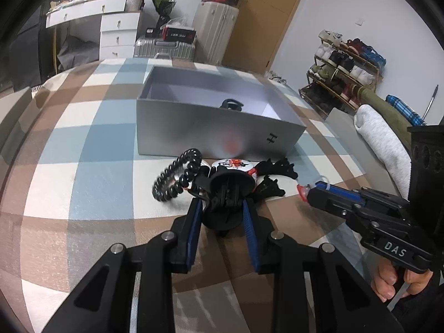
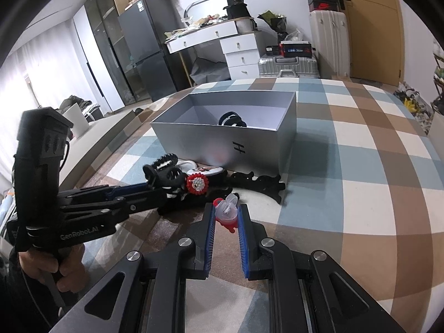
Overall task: Organize jewelry
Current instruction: 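Grasp a black claw clip with the left tool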
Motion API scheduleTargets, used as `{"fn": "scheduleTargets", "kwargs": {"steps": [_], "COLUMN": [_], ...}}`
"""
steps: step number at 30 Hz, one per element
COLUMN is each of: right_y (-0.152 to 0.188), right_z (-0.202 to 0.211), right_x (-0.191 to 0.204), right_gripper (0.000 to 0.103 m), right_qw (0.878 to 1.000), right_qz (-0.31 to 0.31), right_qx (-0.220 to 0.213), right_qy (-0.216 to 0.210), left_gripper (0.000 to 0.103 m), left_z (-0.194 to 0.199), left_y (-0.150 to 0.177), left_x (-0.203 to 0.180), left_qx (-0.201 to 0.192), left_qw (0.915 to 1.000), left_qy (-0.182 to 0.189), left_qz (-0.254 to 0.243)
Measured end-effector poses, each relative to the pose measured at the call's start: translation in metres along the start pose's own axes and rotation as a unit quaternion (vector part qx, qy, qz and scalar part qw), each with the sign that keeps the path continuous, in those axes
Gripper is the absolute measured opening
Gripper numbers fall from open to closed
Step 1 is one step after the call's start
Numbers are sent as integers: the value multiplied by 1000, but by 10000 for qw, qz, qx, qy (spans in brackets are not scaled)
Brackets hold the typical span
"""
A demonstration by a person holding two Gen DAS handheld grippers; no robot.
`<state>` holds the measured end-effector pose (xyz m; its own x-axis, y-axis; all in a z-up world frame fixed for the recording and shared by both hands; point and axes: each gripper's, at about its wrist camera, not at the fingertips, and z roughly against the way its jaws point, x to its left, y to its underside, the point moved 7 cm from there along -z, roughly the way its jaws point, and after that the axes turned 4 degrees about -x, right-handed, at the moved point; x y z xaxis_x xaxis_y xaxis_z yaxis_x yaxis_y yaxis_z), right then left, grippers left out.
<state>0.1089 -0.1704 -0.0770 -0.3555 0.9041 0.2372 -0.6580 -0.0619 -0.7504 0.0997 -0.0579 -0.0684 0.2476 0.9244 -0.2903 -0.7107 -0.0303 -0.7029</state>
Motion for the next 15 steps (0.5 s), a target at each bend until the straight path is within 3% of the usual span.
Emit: {"fn": "scheduleTargets", "kwargs": {"steps": [15], "right_y": [-4], "right_z": [12], "right_x": [13], "right_gripper": [15], "right_qw": [9999], "right_qz": [85], "right_qx": [-127], "right_qy": [-54], "left_gripper": [24], "left_z": [17], "left_y": [-9], "left_x": [-14], "left_qx": [-317], "left_qw": [9992], "left_qy": [184], "left_qz": [-184]}}
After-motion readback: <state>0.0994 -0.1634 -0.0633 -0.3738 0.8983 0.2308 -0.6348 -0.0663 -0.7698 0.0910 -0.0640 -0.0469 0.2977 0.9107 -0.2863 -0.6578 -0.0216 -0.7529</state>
